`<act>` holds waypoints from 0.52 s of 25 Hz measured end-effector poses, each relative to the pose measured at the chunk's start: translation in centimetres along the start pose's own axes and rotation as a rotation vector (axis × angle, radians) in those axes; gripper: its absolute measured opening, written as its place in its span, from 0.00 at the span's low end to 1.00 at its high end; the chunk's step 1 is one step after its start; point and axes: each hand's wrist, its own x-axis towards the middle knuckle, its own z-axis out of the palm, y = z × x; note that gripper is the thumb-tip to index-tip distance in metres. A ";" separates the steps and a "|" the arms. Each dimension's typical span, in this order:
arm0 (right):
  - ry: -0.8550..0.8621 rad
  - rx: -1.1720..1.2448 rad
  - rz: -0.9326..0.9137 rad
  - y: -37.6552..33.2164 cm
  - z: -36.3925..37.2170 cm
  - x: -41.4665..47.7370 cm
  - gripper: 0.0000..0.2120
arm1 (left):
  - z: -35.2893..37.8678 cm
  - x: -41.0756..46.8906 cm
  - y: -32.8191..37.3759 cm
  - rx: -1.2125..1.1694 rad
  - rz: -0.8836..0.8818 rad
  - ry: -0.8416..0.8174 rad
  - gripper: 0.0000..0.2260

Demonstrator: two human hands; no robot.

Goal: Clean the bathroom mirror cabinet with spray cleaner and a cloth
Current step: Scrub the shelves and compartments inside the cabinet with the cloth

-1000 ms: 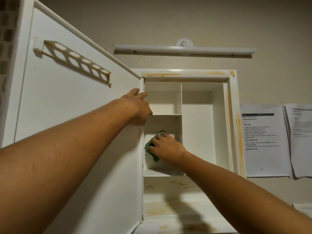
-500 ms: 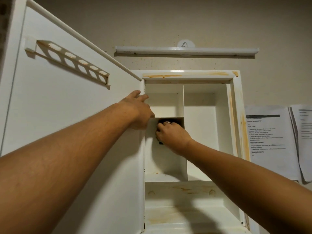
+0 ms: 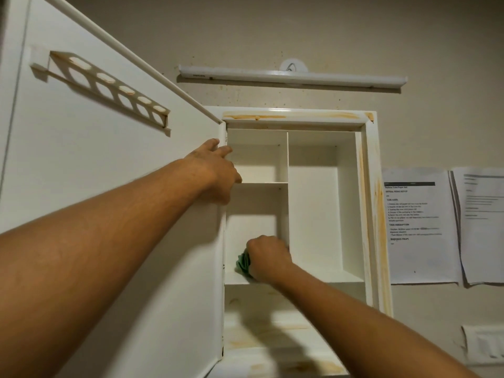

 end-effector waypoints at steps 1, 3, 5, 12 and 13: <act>0.024 0.226 0.020 0.1 -1.0 -0.1 0.06 | -0.2 -0.1 0.1 0.008 0.001 -0.015 0.27; 0.260 0.471 0.030 0.1 -3.9 0.7 0.12 | -0.3 0.1 0.2 0.031 0.008 -0.031 0.27; 0.565 0.215 -0.067 -0.2 -5.7 2.1 0.17 | -0.3 0.3 0.2 0.046 0.015 -0.036 0.24; 0.395 0.070 -0.213 -0.9 0.8 3.4 0.24 | -0.3 0.2 0.0 0.049 -0.007 -0.022 0.29; 0.339 0.039 -0.273 -0.6 0.9 3.3 0.21 | -0.2 0.3 -0.2 0.039 -0.011 -0.022 0.29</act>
